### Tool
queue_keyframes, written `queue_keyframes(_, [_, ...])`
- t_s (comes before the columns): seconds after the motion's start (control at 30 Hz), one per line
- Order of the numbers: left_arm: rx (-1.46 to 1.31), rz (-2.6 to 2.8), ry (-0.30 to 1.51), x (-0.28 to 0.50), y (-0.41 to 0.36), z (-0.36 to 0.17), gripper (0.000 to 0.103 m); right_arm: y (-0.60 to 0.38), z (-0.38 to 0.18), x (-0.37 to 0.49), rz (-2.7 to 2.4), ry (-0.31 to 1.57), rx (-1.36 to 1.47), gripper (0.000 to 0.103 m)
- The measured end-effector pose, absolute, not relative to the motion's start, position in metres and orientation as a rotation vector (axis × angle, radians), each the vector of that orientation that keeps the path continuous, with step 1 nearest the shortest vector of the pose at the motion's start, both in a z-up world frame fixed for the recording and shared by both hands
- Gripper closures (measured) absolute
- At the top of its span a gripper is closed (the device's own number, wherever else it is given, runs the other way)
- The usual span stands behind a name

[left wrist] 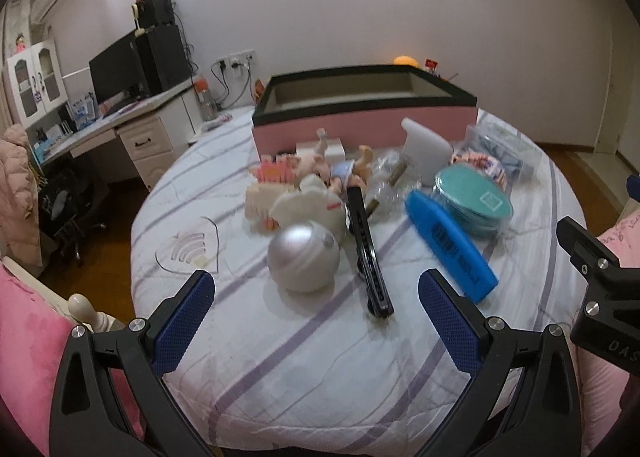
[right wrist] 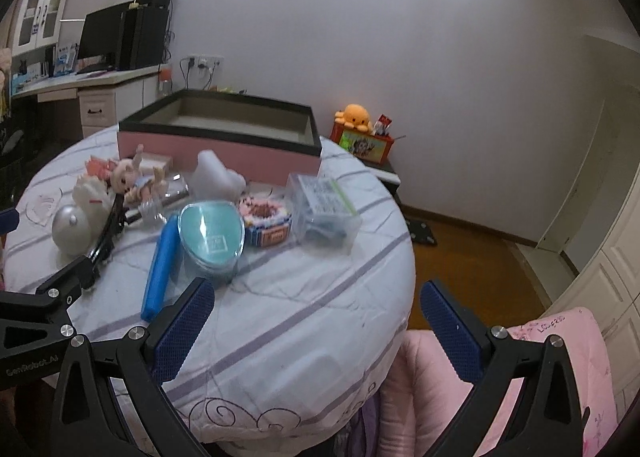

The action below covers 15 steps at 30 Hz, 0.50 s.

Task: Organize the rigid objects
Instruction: 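Grasp the clear labeled plastic box with the right tool while the left tool grasps the white-pink block figure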

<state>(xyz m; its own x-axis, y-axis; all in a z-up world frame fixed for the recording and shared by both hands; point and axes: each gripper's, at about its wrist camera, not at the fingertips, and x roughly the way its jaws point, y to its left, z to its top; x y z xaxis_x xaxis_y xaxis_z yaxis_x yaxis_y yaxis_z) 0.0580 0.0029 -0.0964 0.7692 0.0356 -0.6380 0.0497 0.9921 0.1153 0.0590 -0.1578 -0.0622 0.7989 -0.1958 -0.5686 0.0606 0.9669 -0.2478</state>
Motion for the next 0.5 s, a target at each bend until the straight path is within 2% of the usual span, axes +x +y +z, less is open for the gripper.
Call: queue_keyframes(0.5, [0.071, 0.004, 0.739, 0.092, 0.031, -0.076, 0.000, -0.173, -0.055, 0.087, -0.173, 0.637, -0.221, 0.000])
